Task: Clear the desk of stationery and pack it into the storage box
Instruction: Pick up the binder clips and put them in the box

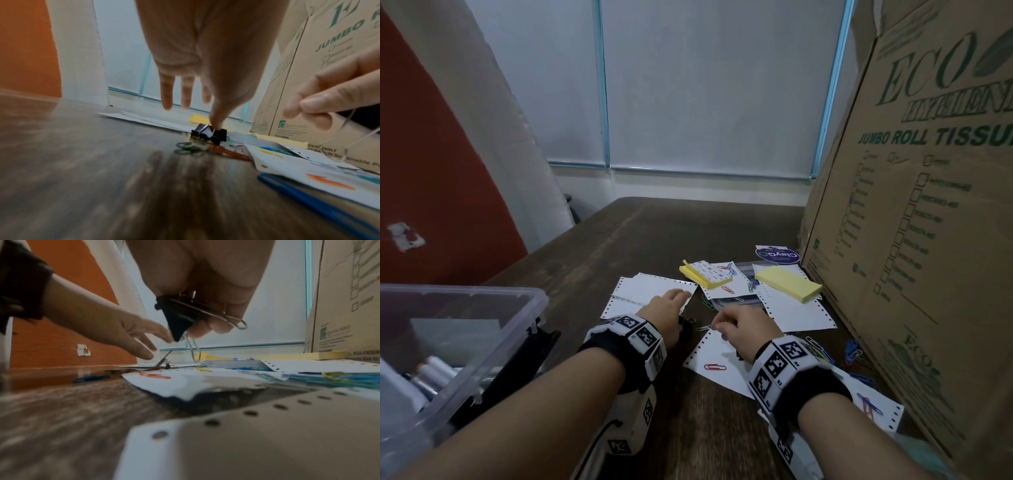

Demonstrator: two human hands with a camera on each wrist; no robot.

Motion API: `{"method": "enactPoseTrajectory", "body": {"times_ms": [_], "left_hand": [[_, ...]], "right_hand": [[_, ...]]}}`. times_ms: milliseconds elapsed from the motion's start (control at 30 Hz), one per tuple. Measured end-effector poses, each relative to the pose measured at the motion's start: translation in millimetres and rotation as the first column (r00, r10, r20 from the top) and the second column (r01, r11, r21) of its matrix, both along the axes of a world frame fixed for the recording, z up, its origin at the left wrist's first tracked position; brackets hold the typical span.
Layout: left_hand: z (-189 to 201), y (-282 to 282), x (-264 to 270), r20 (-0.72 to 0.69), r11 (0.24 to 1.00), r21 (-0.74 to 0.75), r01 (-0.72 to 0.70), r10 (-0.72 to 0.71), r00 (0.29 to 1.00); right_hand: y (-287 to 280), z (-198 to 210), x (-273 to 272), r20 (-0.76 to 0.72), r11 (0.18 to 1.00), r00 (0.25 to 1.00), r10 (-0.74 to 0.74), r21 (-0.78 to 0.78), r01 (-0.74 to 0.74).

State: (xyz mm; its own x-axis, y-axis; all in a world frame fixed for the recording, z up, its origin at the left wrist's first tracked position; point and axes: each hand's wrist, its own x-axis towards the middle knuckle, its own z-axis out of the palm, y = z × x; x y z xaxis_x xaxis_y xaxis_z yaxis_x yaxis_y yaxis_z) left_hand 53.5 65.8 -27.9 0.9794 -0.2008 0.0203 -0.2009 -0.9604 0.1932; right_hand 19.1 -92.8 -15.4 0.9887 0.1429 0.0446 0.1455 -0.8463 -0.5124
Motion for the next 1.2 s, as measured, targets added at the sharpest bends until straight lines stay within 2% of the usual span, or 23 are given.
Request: {"method": "enactPoseTrajectory", "body": {"times_ms": [67, 200, 233, 300, 367, 433, 500, 533, 600, 667, 700, 767, 800, 867, 900, 933, 967, 1000, 1067, 1133, 1200], "left_hand": [[0, -3, 4, -0.067, 0.999, 0.008, 0.041, -0.04, 0.997], [5, -8, -1, -0.033, 0.997, -0.026, 0.066, -0.067, 0.997], [8, -9, -3, -0.028, 0.996, -0.061, 0.071, -0.073, 0.997], [17, -10, -7, -0.041, 0.968, -0.247, 0.044, -0.056, 0.998], [32, -8, -8, -0.118, 0.85, -0.526, -0.007, -0.065, 0.991], [53, -4, -12, -0.215, 0.665, -0.745, -0.05, -0.169, 0.962], [74, -1, -17, -0.245, 0.518, -0.852, -0.075, -0.269, 0.931], [83, -1, -20, -0.236, 0.48, -0.874, -0.077, -0.28, 0.931], [96, -1, -27, -0.195, 0.452, -0.89, -0.064, -0.251, 0.948], [102, -2, -32, -0.131, 0.47, -0.882, -0.024, -0.195, 0.972], [104, -3, -34, -0.09, 0.506, -0.862, -0.001, -0.151, 0.984], [107, -8, -40, 0.061, 0.64, -0.764, 0.081, -0.053, 0.997], [109, -12, -43, 0.183, 0.73, -0.668, 0.147, -0.03, 0.983], [112, -21, -56, 0.406, 0.901, -0.35, 0.255, -0.099, 0.908], [113, -27, -64, 0.453, 0.935, -0.192, 0.299, -0.186, 0.872], [110, -32, -70, 0.456, 0.936, -0.085, 0.341, -0.267, 0.849], [108, -35, -75, 0.444, 0.925, -0.044, 0.378, -0.321, 0.837], [105, -34, -77, 0.442, 0.913, -0.059, 0.403, -0.338, 0.831], [107, -25, -79, 0.42, 0.884, -0.232, 0.405, -0.284, 0.862], [111, -14, -76, 0.381, 0.808, -0.47, 0.356, -0.178, 0.907], [112, -7, -71, 0.343, 0.763, -0.578, 0.29, -0.095, 0.934]], "right_hand": [[-1, 0, 0, 0.005, 1.0, 1.0, 0.003, -0.004, -0.003], [-1, 2, -2, 0.002, 1.0, 1.0, 0.016, 0.02, -0.016], [-1, 2, -2, -0.008, 0.999, 0.999, 0.031, 0.029, -0.031], [0, 1, -3, -0.023, 0.995, 0.997, 0.079, 0.057, -0.077], [0, 4, -4, -0.033, 0.98, 0.987, 0.156, 0.13, -0.15], [-2, 12, -4, -0.007, 0.909, 0.967, 0.256, 0.342, -0.238], [-3, 27, -4, 0.006, 0.792, 0.944, 0.33, 0.543, -0.28], [-4, 35, -4, -0.006, 0.748, 0.937, 0.35, 0.604, -0.276], [-6, 48, -3, -0.052, 0.725, 0.933, 0.356, 0.646, -0.241], [-8, 55, -3, -0.097, 0.76, 0.943, 0.32, 0.621, -0.194], [-9, 57, -4, -0.123, 0.794, 0.95, 0.289, 0.585, -0.166], [-9, 57, -8, -0.166, 0.845, 0.962, 0.219, 0.525, -0.102], [-7, 56, -9, -0.176, 0.852, 0.969, 0.172, 0.521, -0.056], [-3, 56, -11, -0.177, 0.848, 0.981, 0.075, 0.529, 0.03], [-3, 56, -11, -0.157, 0.858, 0.987, 0.03, 0.511, 0.055], [-3, 57, -10, -0.121, 0.879, 0.993, -0.001, 0.474, 0.059], [-4, 58, -10, -0.077, 0.895, 0.997, -0.009, 0.444, 0.042], [-4, 60, -13, -0.051, 0.905, 0.999, -0.002, 0.425, 0.024], [-5, 60, -17, -0.054, 0.886, 0.997, 0.057, 0.463, -0.026], [-7, 61, -24, -0.07, 0.82, 0.987, 0.146, 0.567, -0.081], [-7, 62, -29, -0.083, 0.763, 0.971, 0.226, 0.635, -0.123]]}}
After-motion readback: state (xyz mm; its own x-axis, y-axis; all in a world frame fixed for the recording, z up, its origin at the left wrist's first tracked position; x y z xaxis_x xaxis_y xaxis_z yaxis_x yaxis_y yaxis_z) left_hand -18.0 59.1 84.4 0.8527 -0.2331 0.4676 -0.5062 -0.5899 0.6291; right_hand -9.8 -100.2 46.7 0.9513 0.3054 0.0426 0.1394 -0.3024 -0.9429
